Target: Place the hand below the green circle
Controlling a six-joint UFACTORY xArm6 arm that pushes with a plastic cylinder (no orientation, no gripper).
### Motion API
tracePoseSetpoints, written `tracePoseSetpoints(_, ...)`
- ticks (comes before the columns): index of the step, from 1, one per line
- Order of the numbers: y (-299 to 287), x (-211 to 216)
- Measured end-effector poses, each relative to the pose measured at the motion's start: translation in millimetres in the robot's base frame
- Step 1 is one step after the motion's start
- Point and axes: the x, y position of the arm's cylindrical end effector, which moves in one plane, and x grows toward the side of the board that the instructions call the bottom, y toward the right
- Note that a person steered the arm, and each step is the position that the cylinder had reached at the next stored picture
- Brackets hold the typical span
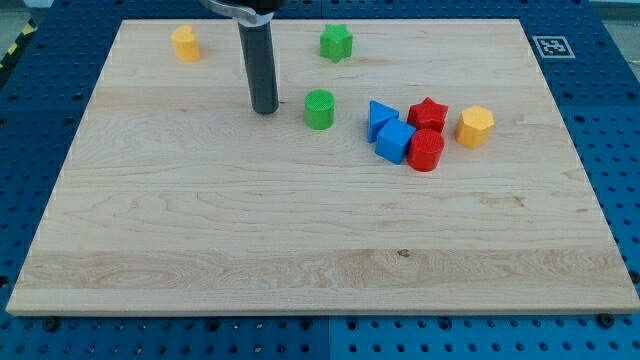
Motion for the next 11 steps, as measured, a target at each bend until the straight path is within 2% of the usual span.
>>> tracePoseSetpoints(3,0.0,27.1)
tracePoseSetpoints(6,12.3,100.9)
tracePoseSetpoints(7,19.4,103.7)
tracePoseSetpoints(8,50.3,112.6)
tracePoseSetpoints(11,75.3,112.6)
